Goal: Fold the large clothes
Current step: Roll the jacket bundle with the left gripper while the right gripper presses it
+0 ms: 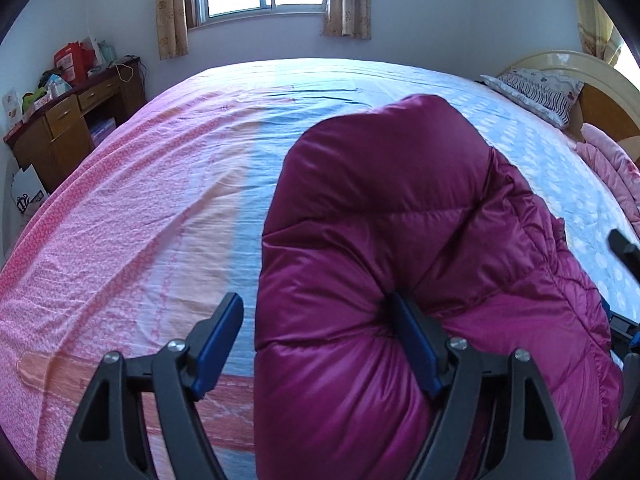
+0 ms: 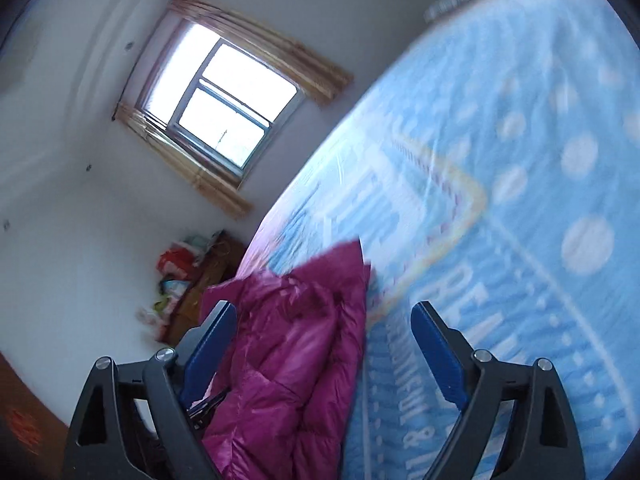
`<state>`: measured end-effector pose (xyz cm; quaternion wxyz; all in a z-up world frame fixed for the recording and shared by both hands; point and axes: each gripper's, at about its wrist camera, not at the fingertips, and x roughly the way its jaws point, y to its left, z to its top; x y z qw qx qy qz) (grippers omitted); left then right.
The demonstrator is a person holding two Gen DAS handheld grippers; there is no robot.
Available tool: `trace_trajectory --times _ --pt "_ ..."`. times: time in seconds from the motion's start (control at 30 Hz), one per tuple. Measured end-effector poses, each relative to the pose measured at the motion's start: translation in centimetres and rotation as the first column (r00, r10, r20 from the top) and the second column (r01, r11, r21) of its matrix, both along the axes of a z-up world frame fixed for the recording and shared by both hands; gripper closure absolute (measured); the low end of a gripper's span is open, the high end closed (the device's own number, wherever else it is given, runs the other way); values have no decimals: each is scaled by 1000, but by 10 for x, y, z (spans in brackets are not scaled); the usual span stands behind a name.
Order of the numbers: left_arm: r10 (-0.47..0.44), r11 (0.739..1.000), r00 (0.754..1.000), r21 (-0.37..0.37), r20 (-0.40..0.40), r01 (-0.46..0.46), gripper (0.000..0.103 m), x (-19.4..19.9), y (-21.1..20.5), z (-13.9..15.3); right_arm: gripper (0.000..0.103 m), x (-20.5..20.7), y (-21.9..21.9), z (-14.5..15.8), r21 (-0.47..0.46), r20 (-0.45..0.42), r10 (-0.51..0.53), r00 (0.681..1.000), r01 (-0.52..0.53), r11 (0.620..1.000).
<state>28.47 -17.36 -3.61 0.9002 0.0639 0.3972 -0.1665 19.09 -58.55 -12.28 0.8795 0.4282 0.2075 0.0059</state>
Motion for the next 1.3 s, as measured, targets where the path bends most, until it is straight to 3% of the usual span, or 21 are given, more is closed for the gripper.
trace_trajectory --times 0.13,0.27,0.37,0.43,0.47,0.67,0.97,1.07,1.3 --pt "-1 1000 1000 -17 -6 1 23 1 2 -2 13 31 35 6 -136 -116 167 979 -182 974" --pt "-3 999 1000 -39 -22 2 23 3 5 -2 13 51 69 7 -224 -202 315 927 -357 907" --pt "-8 998 999 -58 -40 5 23 6 10 -3 19 51 66 6 -207 -189 323 927 -359 910" --pt "-13 998 999 -63 -49 10 24 7 11 -4 40 52 65 5 -182 -176 348 921 -378 908" --pt "-20 998 998 -68 -53 17 27 7 11 -5 41 53 66 3 -176 -178 361 915 -390 904" --pt "-51 997 998 -53 -28 50 39 2 2 -2 43 53 68 4 -176 -181 362 914 -392 903" --pt "-52 996 998 -73 -40 49 38 4 4 -4 41 54 71 2 -175 -190 359 914 -391 904" --pt "-61 996 998 -73 -35 59 43 2 3 -4 41 55 74 1 -186 -197 356 913 -391 901" --pt "-98 995 995 0 4 98 51 -15 -1 -1 51 38 90 2 -207 -245 313 918 -365 907"
